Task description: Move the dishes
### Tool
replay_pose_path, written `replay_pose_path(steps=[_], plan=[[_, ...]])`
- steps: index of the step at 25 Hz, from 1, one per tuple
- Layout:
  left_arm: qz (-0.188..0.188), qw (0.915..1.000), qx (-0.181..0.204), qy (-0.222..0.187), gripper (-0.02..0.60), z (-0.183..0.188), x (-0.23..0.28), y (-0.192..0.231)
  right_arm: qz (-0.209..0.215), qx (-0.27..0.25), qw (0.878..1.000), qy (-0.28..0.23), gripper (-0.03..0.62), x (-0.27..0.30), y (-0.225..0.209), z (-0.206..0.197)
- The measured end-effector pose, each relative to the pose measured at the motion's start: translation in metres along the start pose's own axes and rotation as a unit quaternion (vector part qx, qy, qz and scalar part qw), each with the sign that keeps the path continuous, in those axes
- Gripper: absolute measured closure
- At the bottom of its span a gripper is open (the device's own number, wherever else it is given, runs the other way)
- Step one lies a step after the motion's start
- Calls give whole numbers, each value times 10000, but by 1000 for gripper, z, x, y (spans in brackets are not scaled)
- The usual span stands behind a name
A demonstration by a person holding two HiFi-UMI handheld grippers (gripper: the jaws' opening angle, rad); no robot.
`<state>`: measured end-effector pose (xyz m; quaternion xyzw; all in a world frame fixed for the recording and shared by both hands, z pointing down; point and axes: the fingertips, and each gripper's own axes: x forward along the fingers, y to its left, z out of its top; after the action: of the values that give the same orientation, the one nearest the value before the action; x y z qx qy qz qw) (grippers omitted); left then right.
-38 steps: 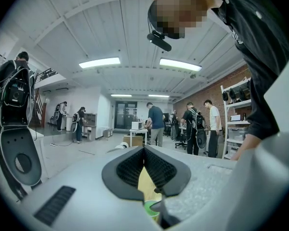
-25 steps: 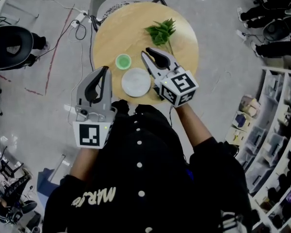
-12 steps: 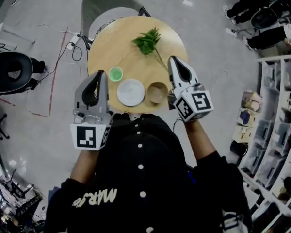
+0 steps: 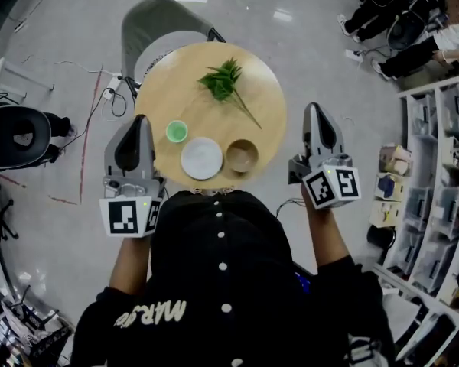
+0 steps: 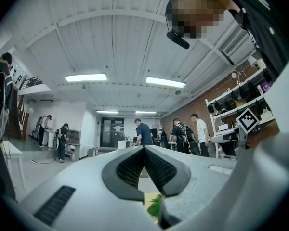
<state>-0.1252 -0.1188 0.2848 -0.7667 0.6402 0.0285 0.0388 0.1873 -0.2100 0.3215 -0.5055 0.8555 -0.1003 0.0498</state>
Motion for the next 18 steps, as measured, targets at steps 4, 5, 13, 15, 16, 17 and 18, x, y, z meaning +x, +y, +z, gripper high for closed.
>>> replay_pose_path(steps=[4, 5, 13, 15, 16, 17, 18], plan=[[186, 9996, 229, 2, 578, 7, -11, 9, -257, -376, 9986, -252, 594, -23, -16, 19], [231, 9994, 267, 12, 578, 9, -13, 12, -295, -461, 9980, -307, 594, -27, -18, 23], [561, 9972, 469, 129, 578, 8, -25, 40, -337, -839, 9942, -576, 594, -35, -21, 30], [600, 9969, 488, 154, 578, 7, -27, 43, -378, -899, 9935, -592, 593, -38, -20, 29], [606, 9968, 494, 166, 578, 6, -28, 43, -391, -938, 9930, -594, 592, -40, -20, 28], [607, 9968, 498, 175, 578, 5, -29, 42, -399, -981, 9926, -595, 593, -41, -19, 27], [610, 9967, 497, 184, 578, 4, -30, 42, -406, -1017, 9922, -596, 594, -43, -19, 26]])
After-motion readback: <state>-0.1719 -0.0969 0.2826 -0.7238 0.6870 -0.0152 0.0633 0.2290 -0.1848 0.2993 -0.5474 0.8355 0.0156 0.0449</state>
